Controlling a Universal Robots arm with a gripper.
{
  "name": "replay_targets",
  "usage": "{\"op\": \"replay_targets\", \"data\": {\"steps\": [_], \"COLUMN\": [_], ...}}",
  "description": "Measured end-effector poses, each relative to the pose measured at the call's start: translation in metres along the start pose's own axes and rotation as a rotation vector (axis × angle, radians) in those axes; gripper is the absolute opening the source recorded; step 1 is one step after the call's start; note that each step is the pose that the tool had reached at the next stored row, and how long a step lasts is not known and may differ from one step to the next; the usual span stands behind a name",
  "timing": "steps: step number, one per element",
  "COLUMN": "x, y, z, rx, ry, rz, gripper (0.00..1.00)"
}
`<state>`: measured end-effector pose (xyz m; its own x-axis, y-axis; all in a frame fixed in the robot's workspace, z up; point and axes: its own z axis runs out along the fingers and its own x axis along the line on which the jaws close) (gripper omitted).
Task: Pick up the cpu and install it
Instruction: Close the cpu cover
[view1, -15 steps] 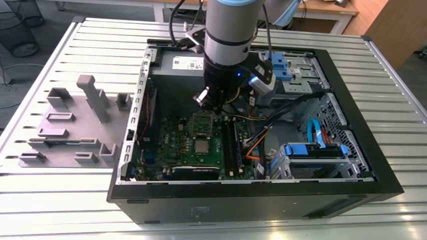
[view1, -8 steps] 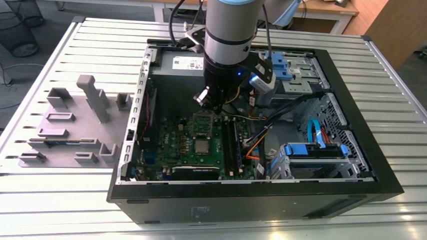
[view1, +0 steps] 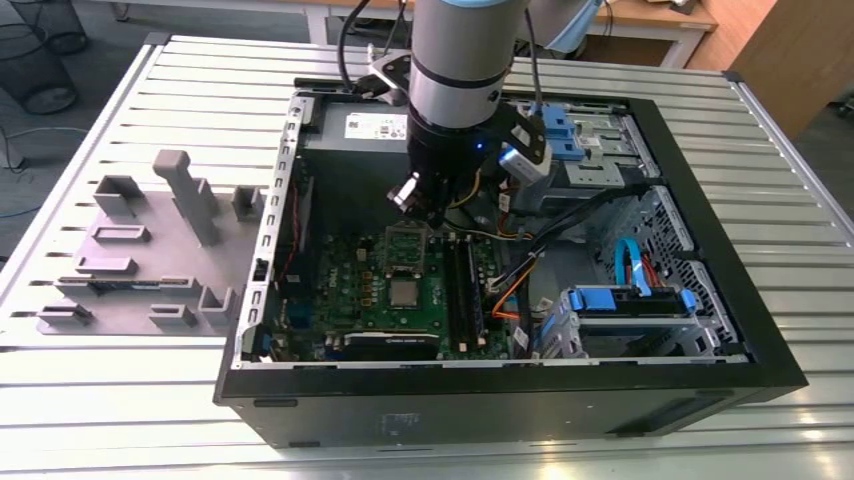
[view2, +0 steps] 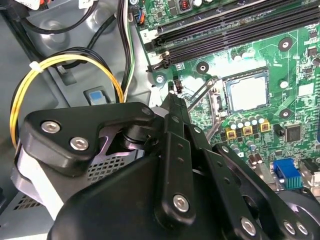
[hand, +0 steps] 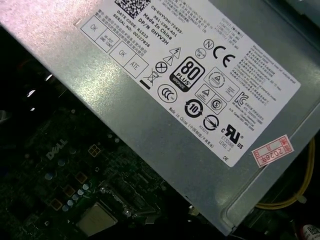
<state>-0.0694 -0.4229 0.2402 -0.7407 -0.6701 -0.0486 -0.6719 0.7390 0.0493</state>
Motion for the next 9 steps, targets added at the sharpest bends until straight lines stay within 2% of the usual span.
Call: {"op": "replay_targets", "data": {"steps": [9], "x": [0.0014], "y": [-0.0015], "z": [-0.0013], "rx": [-0.0008], "ry": [0.0009], "rz": [-0.026], "gripper": [0.11]}}
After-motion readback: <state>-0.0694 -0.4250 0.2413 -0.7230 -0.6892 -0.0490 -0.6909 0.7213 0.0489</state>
